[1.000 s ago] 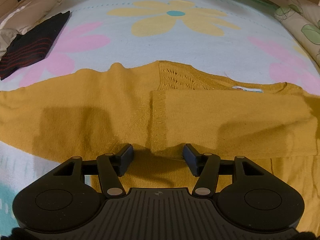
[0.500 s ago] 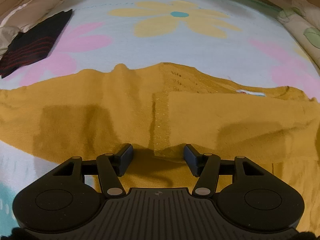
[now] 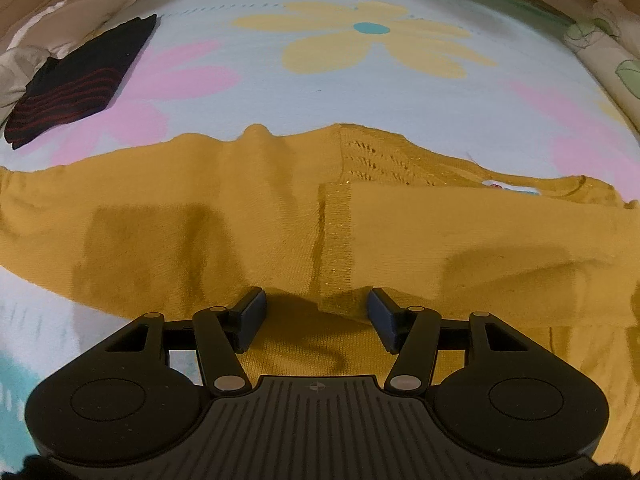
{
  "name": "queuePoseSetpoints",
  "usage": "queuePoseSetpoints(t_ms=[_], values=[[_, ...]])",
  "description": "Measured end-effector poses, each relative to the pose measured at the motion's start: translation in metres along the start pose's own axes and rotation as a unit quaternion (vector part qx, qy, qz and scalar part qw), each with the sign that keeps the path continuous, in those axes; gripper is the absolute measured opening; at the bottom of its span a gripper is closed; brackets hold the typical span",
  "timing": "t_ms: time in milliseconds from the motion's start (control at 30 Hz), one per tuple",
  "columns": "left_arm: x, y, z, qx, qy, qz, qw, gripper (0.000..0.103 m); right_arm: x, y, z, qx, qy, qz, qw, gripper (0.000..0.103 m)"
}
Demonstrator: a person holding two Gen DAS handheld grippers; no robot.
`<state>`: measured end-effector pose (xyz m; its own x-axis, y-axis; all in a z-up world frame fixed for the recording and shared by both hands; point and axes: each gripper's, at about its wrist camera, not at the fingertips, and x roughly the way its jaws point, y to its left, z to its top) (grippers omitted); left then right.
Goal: Fold small clothes
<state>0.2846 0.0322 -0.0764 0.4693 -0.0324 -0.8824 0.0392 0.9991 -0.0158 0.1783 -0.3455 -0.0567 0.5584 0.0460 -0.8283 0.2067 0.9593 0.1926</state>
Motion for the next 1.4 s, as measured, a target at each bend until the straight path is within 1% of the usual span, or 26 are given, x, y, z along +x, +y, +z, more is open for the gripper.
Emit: queuePoseSetpoints(t_ms=[33, 67, 100, 133, 167, 200, 300, 333, 400, 500, 600, 633, 700, 733, 800, 867, 900, 933, 967, 1000, 1067, 1133, 1233, 1300, 1367, 1400], values=[[-0.001, 0.002, 0.0, -0.001, -0.001, -0.001, 1.0, 0.056, -0.002, 0.001, 0.002, -0.001, -0.007, 0.002, 1.0, 0.015], [-0.001, 0.003, 0.0, -0.003, -0.002, 0.0, 1.0, 0.056, -0.007, 0.0, 0.004, 0.004, -0.023, 0.01, 1.0, 0.023], [-0.002, 0.005, 0.0, -0.005, -0.003, 0.002, 1.0, 0.056, -0.011, -0.002, 0.007, 0.012, -0.039, 0.019, 0.999, 0.036], [-0.003, 0.006, 0.0, -0.006, -0.004, 0.002, 1.0, 0.055, -0.011, -0.003, 0.012, 0.019, -0.053, 0.023, 0.998, 0.045], [-0.005, 0.009, 0.001, -0.008, -0.007, 0.004, 0.9999, 0.055, -0.013, -0.004, 0.015, 0.022, -0.068, 0.025, 0.997, 0.059], [-0.007, 0.012, 0.002, -0.012, -0.014, 0.01, 0.9998, 0.055, -0.013, -0.003, 0.02, 0.02, -0.079, 0.027, 0.996, 0.067], [-0.015, 0.029, 0.008, -0.034, -0.04, 0.042, 0.9977, 0.054, -0.003, 0.002, 0.033, 0.019, -0.082, 0.021, 0.996, 0.066], [-0.016, 0.035, 0.009, -0.042, -0.044, 0.045, 0.9971, 0.054, 0.002, 0.003, 0.036, 0.021, -0.081, 0.02, 0.996, 0.066], [-0.015, 0.049, 0.01, -0.061, -0.044, 0.04, 0.9963, 0.054, 0.012, 0.004, 0.042, 0.027, -0.082, 0.013, 0.996, 0.066], [-0.009, 0.066, 0.008, -0.086, -0.039, 0.021, 0.9953, 0.054, 0.024, 0.005, 0.045, 0.032, -0.07, 0.001, 0.997, 0.065], [-0.004, 0.081, 0.004, -0.106, -0.031, 0.008, 0.9938, 0.054, 0.038, 0.004, 0.04, 0.03, -0.046, -0.041, 0.998, 0.065], [-0.004, 0.083, 0.004, -0.108, -0.031, 0.007, 0.9936, 0.054, 0.037, 0.002, 0.036, 0.032, -0.057, -0.041, 0.997, 0.066], [-0.006, 0.091, 0.005, -0.11, -0.036, 0.008, 0.9933, 0.054, 0.033, 0.001, 0.034, 0.039, -0.06, -0.048, 0.996, 0.066], [-0.008, 0.091, 0.005, -0.11, -0.038, 0.009, 0.9932, 0.054, 0.03, 0.002, 0.034, 0.041, -0.059, -0.051, 0.996, 0.067], [-0.011, 0.095, 0.005, -0.113, -0.043, 0.002, 0.9927, 0.054, 0.021, 0.006, 0.032, 0.046, -0.06, -0.053, 0.996, 0.078], [-0.014, 0.102, 0.004, -0.119, -0.049, -0.02, 0.9915, 0.054, 0.007, 0.011, 0.028, 0.054, -0.072, -0.036, 0.995, 0.084], [-0.016, 0.106, 0.004, -0.122, -0.05, -0.033, 0.9908, 0.054, 0.0, 0.014, 0.027, 0.056, -0.075, -0.029, 0.995, 0.09], [-0.015, 0.109, 0.004, -0.125, -0.048, -0.042, 0.99, 0.054, -0.007, 0.02, 0.026, 0.054, -0.075, -0.02, 0.996, 0.094], [-0.016, 0.114, 0.003, -0.131, -0.047, -0.048, 0.9891, 0.054, -0.015, 0.027, 0.025, 0.049, -0.076, -0.011, 0.996, 0.1], [-0.017, 0.119, 0.001, -0.136, -0.048, -0.049, 0.9884, 0.054, -0.021, 0.035, 0.024, 0.043, -0.079, -0.002, 0.996, 0.103], [-0.02, 0.127, -0.001, -0.14, -0.053, -0.04, 0.988, 0.055, -0.035, 0.054, 0.02, 0.031, -0.081, 0.017, 0.996, 0.103], [-0.024, 0.138, -0.003, -0.142, -0.058, -0.035, 0.9875, 0.056, -0.044, 0.075, 0.016, 0.019, -0.072, 0.036, 0.997, 0.103], [-0.029, 0.161, -0.005, -0.159, -0.067, -0.028, 0.9847, 0.061, -0.051, 0.111, 0.001, -0.009, -0.048, 0.062, 0.997, 0.103], [-0.032, 0.178, -0.007, -0.169, -0.074, -0.022, 0.9825, 0.062, -0.05, 0.135, -0.009, -0.029, -0.028, 0.074, 0.996, 0.103], [-0.034, 0.198, -0.01, -0.183, -0.078, -0.015, 0.9799, 0.068, -0.047, 0.162, -0.021, -0.048, -0.007, 0.091, 0.995, 0.103], [-0.034, 0.21, -0.012, -0.193, -0.08, -0.009, 0.9779, 0.068, -0.046, 0.175, -0.029, -0.058, 0.007, 0.098, 0.993, 0.103]])
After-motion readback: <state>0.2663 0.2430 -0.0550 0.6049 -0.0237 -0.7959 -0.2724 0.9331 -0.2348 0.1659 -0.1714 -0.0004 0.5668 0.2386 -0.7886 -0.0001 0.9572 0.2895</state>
